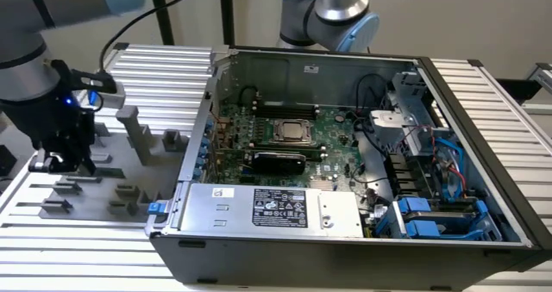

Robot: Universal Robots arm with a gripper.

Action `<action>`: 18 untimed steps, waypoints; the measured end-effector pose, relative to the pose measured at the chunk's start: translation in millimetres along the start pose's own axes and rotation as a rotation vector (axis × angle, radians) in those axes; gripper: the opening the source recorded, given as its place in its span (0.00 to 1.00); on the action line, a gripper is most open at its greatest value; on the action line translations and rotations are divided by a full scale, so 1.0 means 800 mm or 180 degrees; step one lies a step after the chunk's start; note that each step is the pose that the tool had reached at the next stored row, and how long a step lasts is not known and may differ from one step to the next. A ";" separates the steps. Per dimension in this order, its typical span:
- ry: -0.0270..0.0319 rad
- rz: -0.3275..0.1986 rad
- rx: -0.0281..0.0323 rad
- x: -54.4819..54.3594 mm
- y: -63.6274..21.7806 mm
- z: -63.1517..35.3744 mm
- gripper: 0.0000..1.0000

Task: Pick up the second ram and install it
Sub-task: 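Pick up the second ram and move it above second insertion slot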

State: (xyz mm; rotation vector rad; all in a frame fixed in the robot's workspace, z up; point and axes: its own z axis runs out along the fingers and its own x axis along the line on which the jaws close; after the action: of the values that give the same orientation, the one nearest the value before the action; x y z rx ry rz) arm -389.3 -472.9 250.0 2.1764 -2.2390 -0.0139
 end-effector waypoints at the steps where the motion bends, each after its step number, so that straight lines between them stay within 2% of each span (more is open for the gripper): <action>1: 0.0000 0.0000 0.0000 0.000 0.000 -0.006 0.00; 6: 0.0000 0.0000 0.0000 0.000 -0.003 -0.034 0.00; 9: 0.0000 0.0000 0.0000 0.000 -0.009 -0.051 0.00; 13: 0.0000 -0.0001 0.0001 0.000 -0.023 -0.074 0.00; 18: -0.0004 -0.0001 0.0000 -0.001 -0.048 -0.103 0.00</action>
State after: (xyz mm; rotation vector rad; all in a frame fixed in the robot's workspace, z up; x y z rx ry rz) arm -349.1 -473.0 332.0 2.1773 -2.2393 -0.0155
